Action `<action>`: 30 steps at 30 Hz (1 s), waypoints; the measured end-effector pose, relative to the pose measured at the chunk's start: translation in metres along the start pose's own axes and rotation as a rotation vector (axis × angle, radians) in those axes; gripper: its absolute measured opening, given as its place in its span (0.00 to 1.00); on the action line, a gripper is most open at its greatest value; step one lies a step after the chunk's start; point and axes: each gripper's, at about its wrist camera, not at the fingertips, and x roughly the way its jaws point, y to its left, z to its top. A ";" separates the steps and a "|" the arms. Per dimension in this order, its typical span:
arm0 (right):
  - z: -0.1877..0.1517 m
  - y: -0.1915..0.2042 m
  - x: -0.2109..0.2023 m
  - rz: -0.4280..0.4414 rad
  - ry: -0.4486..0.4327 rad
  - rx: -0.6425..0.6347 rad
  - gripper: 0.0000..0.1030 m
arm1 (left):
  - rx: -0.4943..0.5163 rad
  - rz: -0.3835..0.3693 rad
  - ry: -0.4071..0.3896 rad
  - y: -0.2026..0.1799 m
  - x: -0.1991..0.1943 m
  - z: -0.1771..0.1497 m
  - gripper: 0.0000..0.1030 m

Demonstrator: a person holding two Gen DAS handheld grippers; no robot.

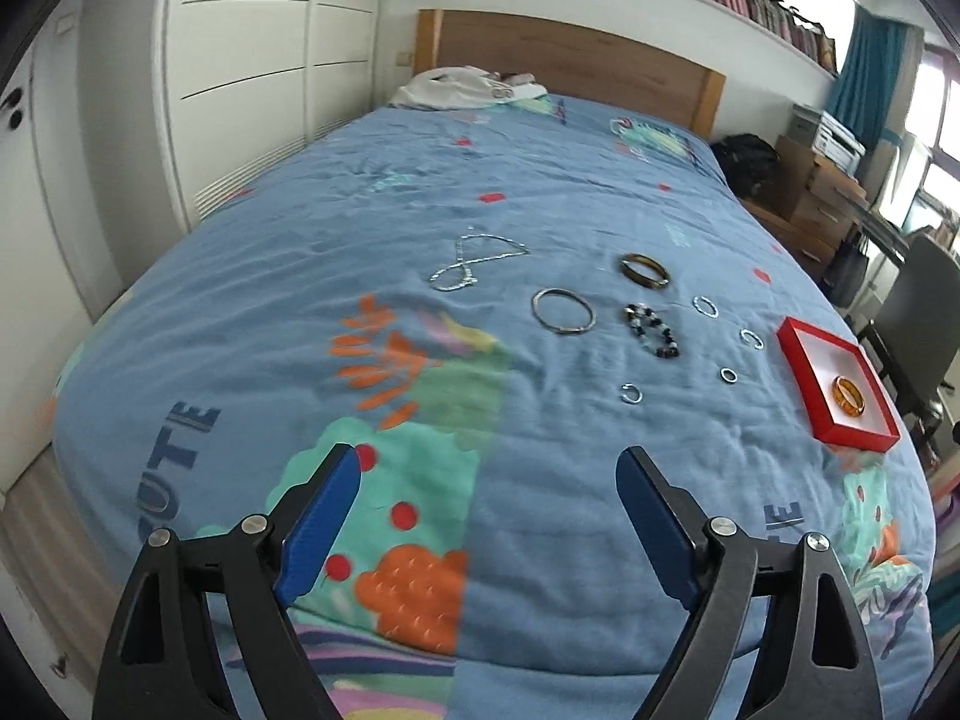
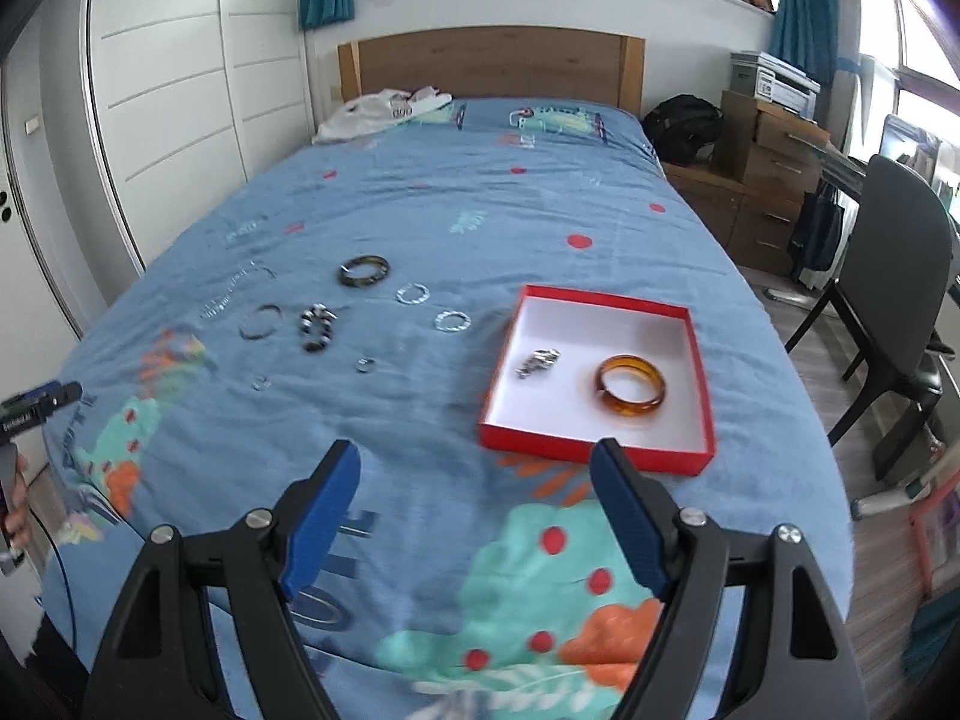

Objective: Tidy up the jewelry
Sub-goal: 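Withdraw both tools from the box and move toward the silver rings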

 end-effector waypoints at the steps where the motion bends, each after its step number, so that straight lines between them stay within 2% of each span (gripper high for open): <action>1: -0.001 0.006 0.000 0.001 -0.002 0.003 0.76 | -0.009 0.005 -0.004 0.004 -0.003 -0.002 0.84; 5: -0.005 0.030 -0.002 -0.006 -0.015 0.003 0.76 | -0.017 0.022 -0.013 0.009 -0.011 -0.007 0.84; 17: -0.003 0.068 0.004 0.082 -0.070 0.010 0.76 | 0.015 0.083 -0.029 -0.003 -0.015 -0.006 0.84; 30: -0.003 0.083 0.060 0.100 -0.010 0.041 0.75 | -0.021 0.102 0.066 0.014 0.036 -0.010 0.84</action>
